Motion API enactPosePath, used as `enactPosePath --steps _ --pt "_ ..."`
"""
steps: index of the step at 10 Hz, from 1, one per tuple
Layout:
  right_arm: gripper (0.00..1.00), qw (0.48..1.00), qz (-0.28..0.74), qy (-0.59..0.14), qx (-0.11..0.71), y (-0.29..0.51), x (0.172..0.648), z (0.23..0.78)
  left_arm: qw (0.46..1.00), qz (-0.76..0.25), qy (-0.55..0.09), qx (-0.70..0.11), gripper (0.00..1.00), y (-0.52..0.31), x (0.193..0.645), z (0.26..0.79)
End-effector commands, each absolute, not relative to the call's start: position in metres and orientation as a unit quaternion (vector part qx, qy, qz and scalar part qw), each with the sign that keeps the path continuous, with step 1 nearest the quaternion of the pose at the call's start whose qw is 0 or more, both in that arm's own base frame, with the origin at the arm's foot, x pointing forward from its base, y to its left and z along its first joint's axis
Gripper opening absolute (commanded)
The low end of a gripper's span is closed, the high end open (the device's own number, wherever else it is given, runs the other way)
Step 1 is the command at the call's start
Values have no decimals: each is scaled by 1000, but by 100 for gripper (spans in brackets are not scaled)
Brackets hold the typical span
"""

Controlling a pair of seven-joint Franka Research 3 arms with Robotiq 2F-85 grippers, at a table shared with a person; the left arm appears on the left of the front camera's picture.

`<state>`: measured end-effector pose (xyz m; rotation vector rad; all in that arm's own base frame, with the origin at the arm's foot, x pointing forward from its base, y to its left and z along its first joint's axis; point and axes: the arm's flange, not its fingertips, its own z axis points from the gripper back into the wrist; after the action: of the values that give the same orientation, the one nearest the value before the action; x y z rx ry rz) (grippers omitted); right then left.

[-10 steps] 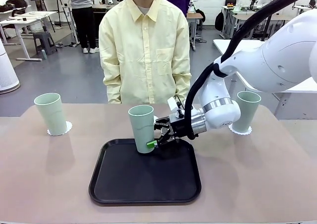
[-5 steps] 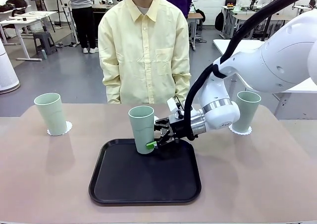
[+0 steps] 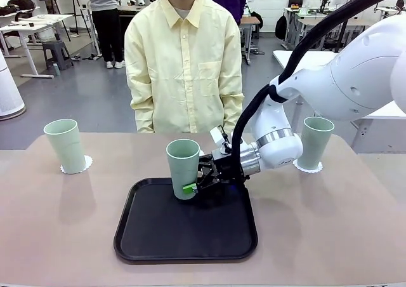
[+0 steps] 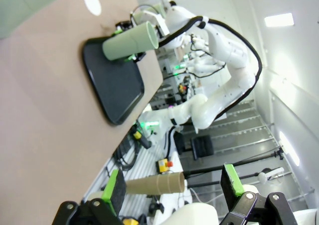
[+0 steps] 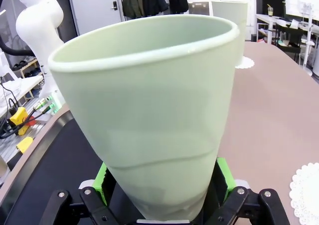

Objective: Place coasters on the table and set cups on them.
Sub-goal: Take one Reusable plastic cup from the Flat Tray and place it on a coaster set by the human.

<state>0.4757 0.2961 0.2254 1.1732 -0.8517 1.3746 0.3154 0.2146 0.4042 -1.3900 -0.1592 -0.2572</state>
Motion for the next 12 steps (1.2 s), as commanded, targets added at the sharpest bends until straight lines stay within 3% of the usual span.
enactPosePath --steps 1,3,4,5,6,8,9,12 --pt "100 543 574 -354 500 304 483 224 756 -117 -76 -639 100 216 314 407" --pt "100 532 575 -355 510 311 486 223 756 -117 -76 -639 100 216 314 407" --pt "53 516 582 -357 517 310 488 222 756 -117 -76 -639 100 216 314 407" --pt "42 514 581 -359 519 309 489 221 756 -117 -76 -639 100 216 314 407" --pt "0 510 581 -361 522 308 490 221 756 -117 -76 -639 100 216 314 407" --pt "0 511 582 -363 518 308 490 221 756 -117 -76 -639 100 216 314 407" --pt "49 513 575 -365 522 311 486 231 756 -117 -76 -639 100 216 314 407" --pt "49 547 557 -388 489 332 463 325 756 -117 -76 -639 100 216 314 407"
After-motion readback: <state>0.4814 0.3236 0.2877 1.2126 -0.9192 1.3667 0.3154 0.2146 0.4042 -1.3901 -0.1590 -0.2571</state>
